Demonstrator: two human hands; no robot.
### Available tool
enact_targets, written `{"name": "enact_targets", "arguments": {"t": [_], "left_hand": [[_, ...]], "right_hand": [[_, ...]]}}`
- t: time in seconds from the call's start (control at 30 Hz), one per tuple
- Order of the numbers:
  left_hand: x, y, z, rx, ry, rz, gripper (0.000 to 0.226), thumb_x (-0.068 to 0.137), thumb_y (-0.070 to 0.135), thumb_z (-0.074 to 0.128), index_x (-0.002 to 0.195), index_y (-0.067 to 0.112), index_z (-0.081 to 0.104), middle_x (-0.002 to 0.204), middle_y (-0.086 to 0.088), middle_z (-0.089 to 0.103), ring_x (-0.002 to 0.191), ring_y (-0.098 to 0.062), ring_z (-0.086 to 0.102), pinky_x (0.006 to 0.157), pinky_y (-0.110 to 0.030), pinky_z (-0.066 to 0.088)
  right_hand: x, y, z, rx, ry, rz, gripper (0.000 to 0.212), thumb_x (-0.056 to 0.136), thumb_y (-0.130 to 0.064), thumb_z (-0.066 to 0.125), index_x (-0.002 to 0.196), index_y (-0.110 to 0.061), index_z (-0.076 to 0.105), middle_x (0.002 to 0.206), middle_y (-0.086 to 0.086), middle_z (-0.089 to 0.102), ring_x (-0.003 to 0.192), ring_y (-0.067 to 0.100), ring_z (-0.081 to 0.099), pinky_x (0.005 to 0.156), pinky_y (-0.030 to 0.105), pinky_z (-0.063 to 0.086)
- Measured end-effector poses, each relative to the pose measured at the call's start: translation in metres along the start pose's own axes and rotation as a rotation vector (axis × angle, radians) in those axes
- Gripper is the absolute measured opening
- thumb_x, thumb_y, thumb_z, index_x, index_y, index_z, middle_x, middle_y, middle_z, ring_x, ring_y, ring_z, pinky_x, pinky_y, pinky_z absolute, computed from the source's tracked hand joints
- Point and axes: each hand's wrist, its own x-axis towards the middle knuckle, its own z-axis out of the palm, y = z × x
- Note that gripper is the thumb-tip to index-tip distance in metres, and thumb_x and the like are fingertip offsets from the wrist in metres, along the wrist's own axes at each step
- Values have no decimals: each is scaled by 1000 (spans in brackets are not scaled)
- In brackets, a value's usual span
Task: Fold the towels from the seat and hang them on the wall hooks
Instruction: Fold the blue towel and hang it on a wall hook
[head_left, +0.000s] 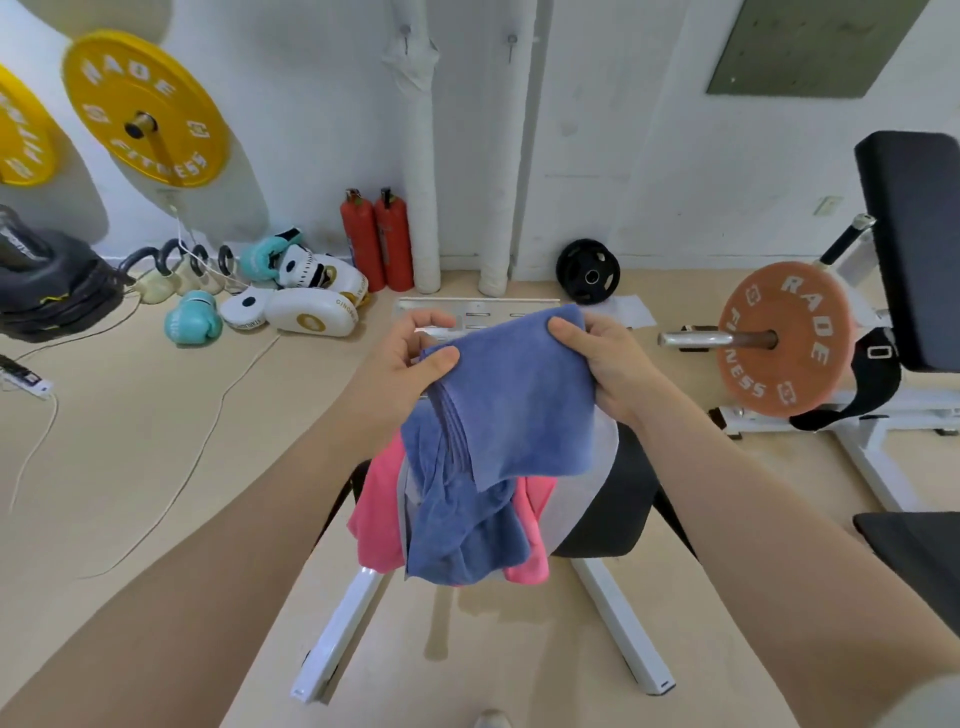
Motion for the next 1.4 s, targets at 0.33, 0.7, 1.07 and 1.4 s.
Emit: {"name": "enact_targets", "arguments": {"t": [0.33, 0.7, 1.07, 1.4], "left_hand": [[28, 48, -106, 723, -272, -33, 38, 81, 31, 69, 115, 32, 52, 107, 20, 54, 93, 9, 49, 72, 1, 33], [71, 53, -362, 1000, -177, 122, 29, 89, 28, 58, 63, 23, 46, 59, 7, 44, 58, -12, 42, 50, -18, 28], [132, 54, -521, 599, 158, 103, 15, 94, 21, 47, 100, 11, 56, 91, -2, 61, 84, -18, 54, 68, -25, 40], [288, 53, -599, 668, -182, 109, 16, 96, 21, 45, 104, 24, 59, 90, 15, 62, 85, -5, 57, 67, -11, 40]], "right_hand": [[52, -35, 132, -584, -384, -219, 16, 80, -12, 70, 85, -26, 66, 82, -10, 67, 79, 3, 60, 77, 22, 50], [146, -15, 376, -627, -149, -168, 25, 87, -36, 61, 94, -12, 56, 80, 8, 63, 72, 7, 55, 67, 32, 48], [227, 11, 455, -570, -240, 28, 18, 96, -6, 42, 86, -14, 54, 71, 5, 63, 54, 9, 62, 57, 23, 47], [397, -34, 484, -524, 9, -123, 19, 95, -6, 42, 103, -16, 55, 90, 2, 63, 77, 9, 57, 68, 9, 44]]}}
